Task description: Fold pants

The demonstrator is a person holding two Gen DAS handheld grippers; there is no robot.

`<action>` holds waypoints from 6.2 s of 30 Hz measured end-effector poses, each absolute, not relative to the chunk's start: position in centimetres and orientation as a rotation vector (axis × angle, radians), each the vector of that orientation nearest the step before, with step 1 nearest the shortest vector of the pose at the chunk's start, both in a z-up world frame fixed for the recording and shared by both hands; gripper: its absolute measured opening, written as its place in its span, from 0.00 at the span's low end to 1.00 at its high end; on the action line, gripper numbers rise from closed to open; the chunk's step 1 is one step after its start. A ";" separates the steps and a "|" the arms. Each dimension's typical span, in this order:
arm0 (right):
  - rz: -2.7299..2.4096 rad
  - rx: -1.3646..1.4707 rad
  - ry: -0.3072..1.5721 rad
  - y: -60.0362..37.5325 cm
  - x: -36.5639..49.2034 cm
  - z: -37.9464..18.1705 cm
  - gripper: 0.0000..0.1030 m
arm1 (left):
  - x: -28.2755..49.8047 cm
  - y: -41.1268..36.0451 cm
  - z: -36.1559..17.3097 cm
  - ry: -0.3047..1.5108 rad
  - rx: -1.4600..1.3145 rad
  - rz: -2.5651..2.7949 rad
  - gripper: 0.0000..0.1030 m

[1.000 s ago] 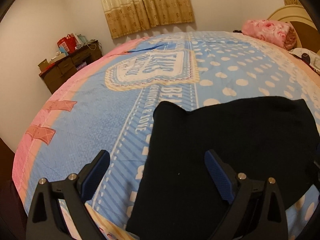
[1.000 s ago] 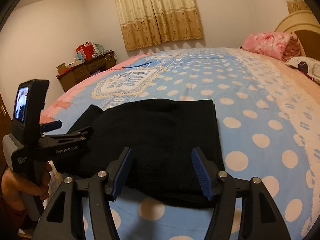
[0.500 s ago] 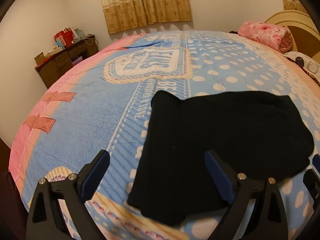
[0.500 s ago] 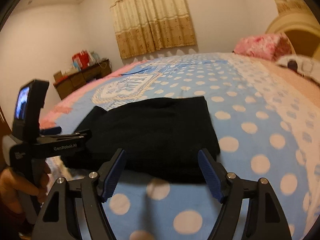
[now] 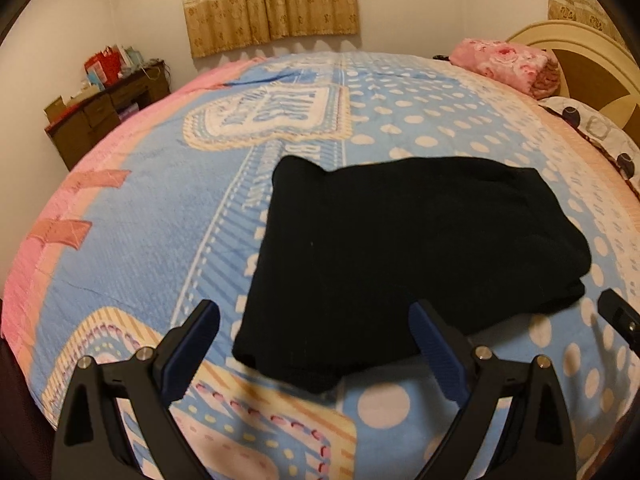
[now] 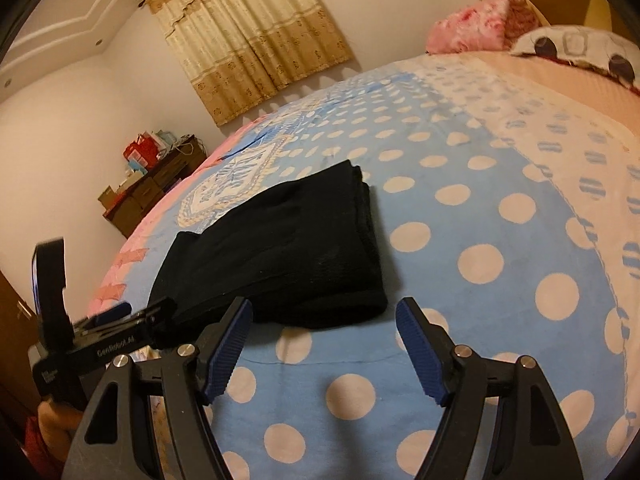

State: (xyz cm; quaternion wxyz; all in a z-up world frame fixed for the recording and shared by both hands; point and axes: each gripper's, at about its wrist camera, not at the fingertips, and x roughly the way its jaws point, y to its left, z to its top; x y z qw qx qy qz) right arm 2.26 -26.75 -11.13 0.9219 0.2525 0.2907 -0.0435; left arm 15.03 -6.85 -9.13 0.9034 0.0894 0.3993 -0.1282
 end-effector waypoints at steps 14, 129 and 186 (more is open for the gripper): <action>-0.124 0.647 0.560 -30.6 0.6 -10.7 0.73 | 16.1 -3.9 -6.9 0.816 0.035 -0.292 0.95; 0.067 0.635 0.615 -26.0 9.1 -11.8 0.29 | 20.2 -1.1 -10.0 0.916 -0.131 -0.366 0.17; 0.365 0.346 0.764 -6.9 33.5 -13.0 0.54 | 28.6 14.6 -12.4 0.685 0.028 0.304 0.25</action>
